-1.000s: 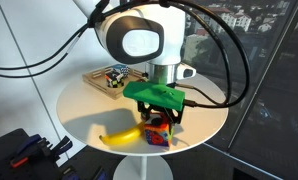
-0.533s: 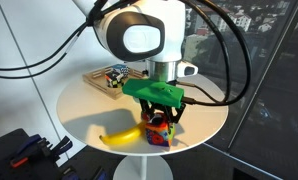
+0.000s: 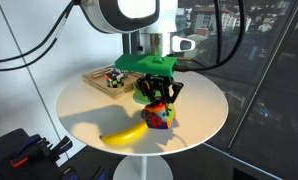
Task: Put the orange plushy cube in the crate
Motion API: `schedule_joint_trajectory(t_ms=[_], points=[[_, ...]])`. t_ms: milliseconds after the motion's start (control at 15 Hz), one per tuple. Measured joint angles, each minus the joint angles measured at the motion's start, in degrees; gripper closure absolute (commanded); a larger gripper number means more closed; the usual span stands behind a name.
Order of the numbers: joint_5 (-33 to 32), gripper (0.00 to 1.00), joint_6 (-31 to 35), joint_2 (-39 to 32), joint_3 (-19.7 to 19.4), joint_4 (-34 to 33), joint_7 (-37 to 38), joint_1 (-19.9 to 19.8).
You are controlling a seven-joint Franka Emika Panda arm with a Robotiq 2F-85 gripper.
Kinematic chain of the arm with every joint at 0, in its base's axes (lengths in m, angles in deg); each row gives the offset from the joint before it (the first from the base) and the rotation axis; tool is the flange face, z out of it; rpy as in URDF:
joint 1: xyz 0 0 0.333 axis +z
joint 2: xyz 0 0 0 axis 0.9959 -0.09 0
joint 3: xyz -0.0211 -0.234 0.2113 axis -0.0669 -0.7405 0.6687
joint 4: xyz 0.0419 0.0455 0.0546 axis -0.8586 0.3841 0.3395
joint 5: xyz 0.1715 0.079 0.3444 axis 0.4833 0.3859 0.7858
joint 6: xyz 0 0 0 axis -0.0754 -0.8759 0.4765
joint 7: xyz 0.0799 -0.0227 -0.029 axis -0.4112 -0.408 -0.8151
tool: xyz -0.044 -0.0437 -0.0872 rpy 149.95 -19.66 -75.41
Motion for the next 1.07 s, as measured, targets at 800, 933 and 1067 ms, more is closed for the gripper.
schedule_joint_trajectory(t_ms=[800,933,1067], points=[[0.34,0.83,-3.36,8.33,4.26,-3.48,4.89,7.34],[0.43,0.83,-3.63,8.39,4.98,-4.56,5.82,8.24],[0.49,0.58,-3.93,8.39,5.43,-5.13,6.17,8.73]])
